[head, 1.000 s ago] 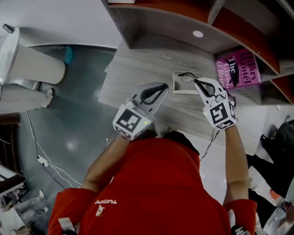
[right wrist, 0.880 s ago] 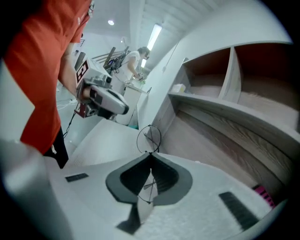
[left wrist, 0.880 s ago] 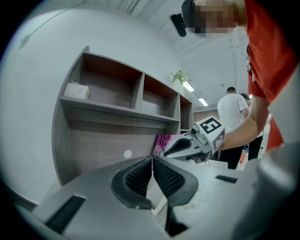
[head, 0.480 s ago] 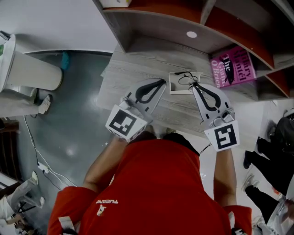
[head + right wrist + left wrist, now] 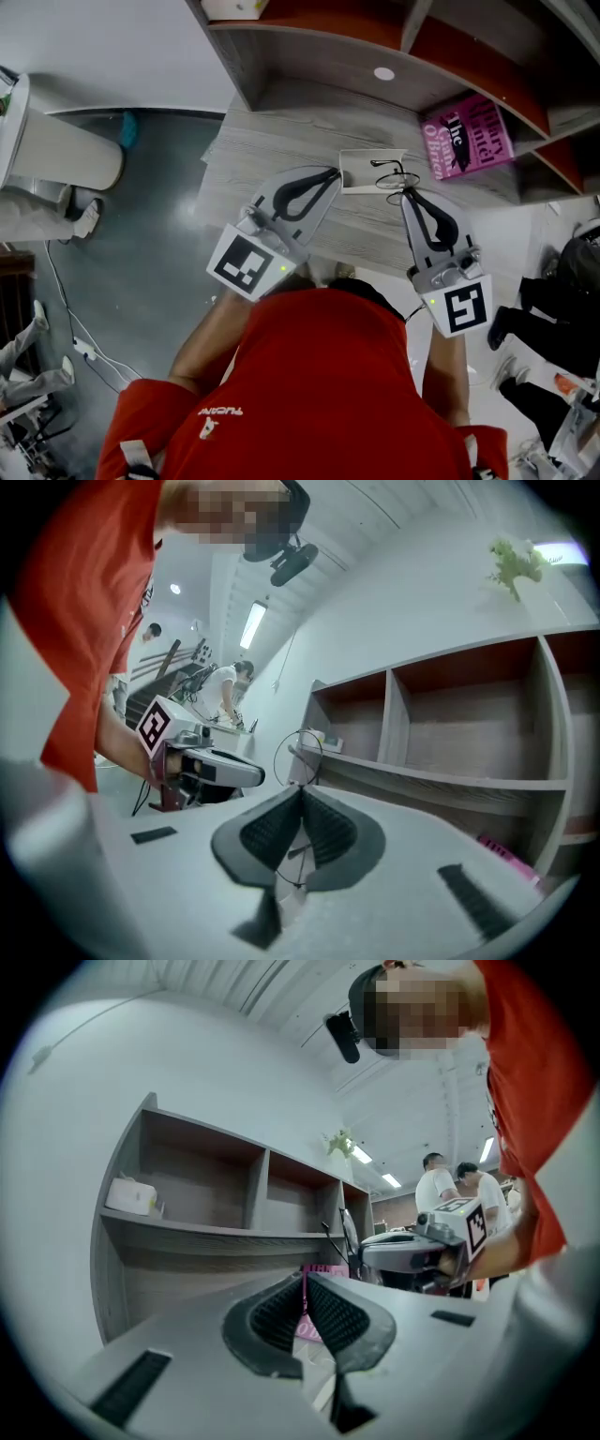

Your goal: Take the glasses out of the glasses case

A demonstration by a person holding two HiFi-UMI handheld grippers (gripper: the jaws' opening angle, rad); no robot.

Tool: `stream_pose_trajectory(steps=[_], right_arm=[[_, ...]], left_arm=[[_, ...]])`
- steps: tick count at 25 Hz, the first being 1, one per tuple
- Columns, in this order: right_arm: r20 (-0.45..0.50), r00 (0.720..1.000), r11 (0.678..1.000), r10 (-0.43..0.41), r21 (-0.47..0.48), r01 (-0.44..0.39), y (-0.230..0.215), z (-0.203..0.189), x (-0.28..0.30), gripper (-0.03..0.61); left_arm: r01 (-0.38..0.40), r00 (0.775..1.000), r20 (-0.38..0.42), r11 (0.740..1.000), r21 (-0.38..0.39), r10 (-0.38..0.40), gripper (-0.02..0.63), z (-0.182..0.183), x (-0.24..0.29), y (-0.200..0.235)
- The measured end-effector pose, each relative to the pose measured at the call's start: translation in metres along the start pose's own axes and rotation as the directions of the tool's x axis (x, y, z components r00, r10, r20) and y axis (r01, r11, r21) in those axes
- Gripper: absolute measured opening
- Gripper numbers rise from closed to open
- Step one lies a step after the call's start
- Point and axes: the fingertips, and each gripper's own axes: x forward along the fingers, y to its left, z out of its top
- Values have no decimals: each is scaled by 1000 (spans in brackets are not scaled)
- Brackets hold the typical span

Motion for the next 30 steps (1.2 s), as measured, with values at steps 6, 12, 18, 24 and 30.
stream_pose_trajectory(steps=[6, 12, 18, 24, 30], right_arm=[[15, 1000, 999, -26, 38, 26, -1, -3, -12, 12], [10, 999, 997, -45, 64, 44, -4, -8, -19, 12], [15, 999, 996, -47, 73, 46, -6, -10, -20, 12], [8, 999, 997, -38, 73, 37, -3, -12, -20, 12], [9, 999, 997, -39, 71, 39, -1, -12, -21, 12]], left_arm=[[13, 1000, 0, 1000, -2, -13, 15, 0, 3, -8], [21, 1000, -1, 1000, -6, -21, 15, 1, 5, -12], [19, 1000, -4, 1000, -7, -19, 15, -1, 6, -13], [14, 1000, -4, 1000, -13, -14, 15, -1, 4, -13], [10, 1000, 1, 1000, -6, -10, 15, -1, 1, -13]])
